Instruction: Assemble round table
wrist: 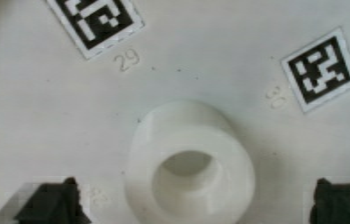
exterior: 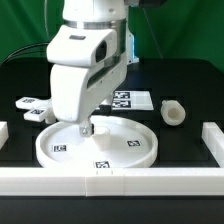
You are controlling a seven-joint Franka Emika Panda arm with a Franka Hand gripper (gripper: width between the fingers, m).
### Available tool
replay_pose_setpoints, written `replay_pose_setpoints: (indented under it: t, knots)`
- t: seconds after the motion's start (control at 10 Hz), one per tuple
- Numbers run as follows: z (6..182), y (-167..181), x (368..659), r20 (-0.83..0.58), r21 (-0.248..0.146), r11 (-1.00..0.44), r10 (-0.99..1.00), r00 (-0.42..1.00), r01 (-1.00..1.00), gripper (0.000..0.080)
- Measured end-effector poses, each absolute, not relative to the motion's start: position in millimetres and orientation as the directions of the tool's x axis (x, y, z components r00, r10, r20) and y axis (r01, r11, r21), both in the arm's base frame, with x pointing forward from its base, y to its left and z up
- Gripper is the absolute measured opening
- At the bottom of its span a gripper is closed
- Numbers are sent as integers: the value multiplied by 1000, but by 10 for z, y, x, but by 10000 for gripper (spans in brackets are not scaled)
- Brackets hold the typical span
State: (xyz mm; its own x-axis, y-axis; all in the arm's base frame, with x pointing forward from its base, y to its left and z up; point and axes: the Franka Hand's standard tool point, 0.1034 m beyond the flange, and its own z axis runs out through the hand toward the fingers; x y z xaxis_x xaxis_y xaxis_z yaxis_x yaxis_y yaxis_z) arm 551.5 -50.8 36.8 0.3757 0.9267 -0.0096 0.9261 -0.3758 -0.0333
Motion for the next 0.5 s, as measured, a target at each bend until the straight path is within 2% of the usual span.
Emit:
replay_pose_setpoints:
  t: [0.5]
  knots:
    - [239,-499,5526,-10,-46,-376,927,376,925,649]
